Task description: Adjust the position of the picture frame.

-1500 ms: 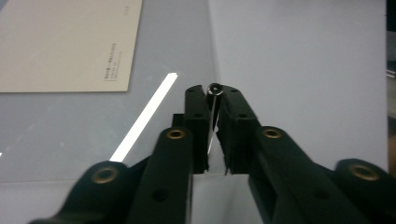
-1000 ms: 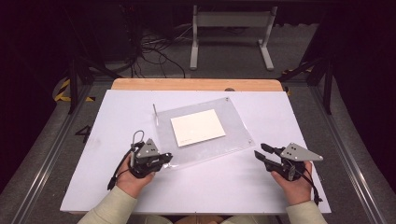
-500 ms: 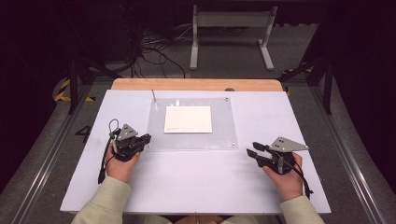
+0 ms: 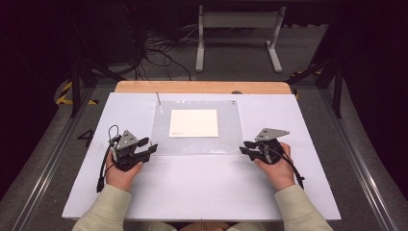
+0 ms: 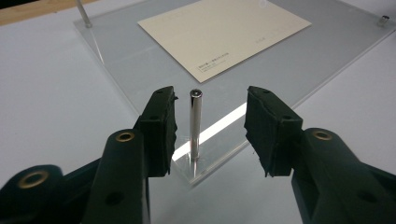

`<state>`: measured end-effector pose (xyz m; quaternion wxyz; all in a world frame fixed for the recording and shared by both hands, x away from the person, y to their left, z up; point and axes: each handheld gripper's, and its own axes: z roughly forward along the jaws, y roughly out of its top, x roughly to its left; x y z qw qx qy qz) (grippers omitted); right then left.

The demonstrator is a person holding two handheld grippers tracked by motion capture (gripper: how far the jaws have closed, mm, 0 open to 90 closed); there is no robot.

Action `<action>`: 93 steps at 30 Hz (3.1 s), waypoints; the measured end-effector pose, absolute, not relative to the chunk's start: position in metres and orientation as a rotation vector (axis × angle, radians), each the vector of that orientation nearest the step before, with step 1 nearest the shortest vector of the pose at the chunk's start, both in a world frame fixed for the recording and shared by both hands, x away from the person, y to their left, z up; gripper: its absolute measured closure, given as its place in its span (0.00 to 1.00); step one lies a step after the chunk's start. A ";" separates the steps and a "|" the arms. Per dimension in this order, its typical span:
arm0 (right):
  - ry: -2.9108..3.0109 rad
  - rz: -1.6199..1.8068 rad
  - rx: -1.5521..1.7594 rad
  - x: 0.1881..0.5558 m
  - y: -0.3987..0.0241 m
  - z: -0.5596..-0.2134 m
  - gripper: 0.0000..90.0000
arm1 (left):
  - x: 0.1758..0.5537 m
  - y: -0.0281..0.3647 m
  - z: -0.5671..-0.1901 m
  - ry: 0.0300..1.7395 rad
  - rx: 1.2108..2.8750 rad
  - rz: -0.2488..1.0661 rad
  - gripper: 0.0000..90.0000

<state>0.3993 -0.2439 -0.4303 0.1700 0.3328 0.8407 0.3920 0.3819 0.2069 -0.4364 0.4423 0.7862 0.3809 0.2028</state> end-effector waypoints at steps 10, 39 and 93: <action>2.447 1.084 0.963 0.420 -0.241 -0.446 0.82 | 0.370 0.214 -0.434 0.947 1.930 0.504 0.55; 2.862 1.057 0.488 0.344 -0.182 -0.443 0.99 | 0.367 0.245 -0.429 1.029 1.831 0.529 0.55; 2.737 1.108 0.551 0.303 -0.148 -0.448 0.91 | 0.383 0.250 -0.441 1.205 1.912 0.583 0.95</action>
